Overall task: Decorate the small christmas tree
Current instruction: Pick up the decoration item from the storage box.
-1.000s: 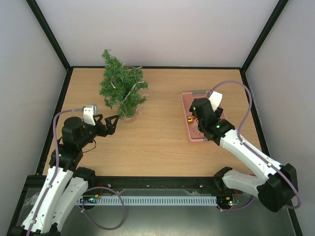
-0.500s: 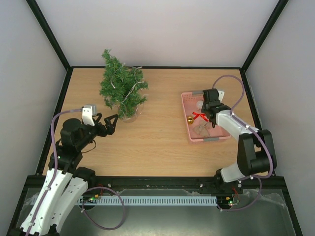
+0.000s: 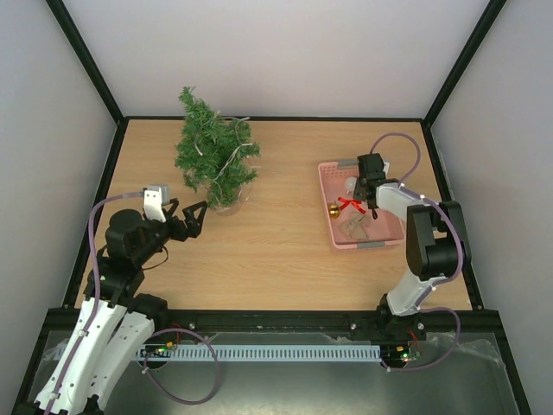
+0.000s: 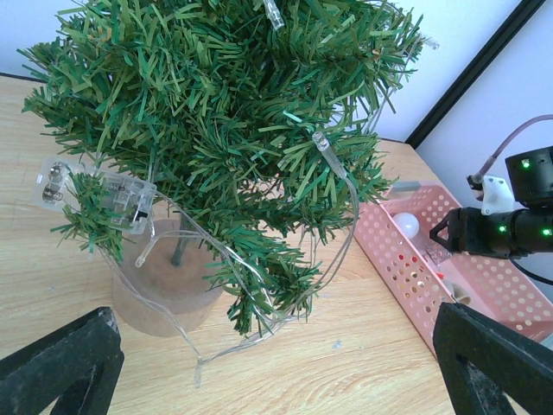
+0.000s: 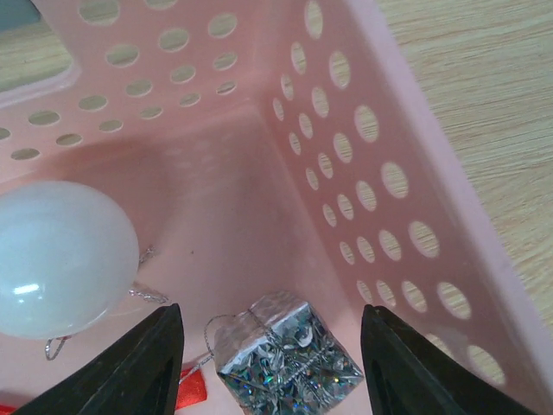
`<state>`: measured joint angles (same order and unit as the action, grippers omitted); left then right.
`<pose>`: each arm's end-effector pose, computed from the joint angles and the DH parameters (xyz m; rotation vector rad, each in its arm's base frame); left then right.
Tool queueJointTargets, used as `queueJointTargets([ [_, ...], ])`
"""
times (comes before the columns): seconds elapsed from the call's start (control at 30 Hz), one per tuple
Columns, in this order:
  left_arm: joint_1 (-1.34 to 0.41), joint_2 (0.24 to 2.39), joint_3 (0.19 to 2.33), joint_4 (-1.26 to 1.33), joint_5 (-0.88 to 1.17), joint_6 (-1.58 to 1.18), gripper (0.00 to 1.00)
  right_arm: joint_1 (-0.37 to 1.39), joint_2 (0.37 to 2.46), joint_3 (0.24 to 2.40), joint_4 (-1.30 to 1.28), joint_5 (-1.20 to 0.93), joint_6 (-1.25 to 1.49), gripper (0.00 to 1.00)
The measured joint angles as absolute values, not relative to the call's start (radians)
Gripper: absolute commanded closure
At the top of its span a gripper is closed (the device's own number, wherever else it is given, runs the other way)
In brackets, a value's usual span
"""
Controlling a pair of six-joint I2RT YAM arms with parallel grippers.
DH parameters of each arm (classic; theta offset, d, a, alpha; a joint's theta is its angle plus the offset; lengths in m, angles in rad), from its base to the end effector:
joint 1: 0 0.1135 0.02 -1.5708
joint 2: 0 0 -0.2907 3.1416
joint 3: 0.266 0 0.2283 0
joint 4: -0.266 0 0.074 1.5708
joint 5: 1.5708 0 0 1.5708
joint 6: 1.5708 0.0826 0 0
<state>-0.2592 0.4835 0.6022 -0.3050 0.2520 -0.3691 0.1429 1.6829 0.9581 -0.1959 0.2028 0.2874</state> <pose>0.1161 -0.0521 0.3058 0.0895 1.7985 -0.6746 0.3498 0.0335 0.1780 0.2622 2.4522 -0.0677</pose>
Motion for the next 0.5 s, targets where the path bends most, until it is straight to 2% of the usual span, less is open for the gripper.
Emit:
queueJointTargets([
  [0.3, -0.259, 0.478, 0.602, -0.305, 0.241, -0.367, 0.01, 0.131, 1.742, 0.97, -0.196, 0.2, 0.276, 0.44],
  [0.5, -0.259, 0.478, 0.602, -0.305, 0.229, -0.367, 0.01, 0.13, 1.755, 0.972, -0.196, 0.2, 0.27, 0.51],
])
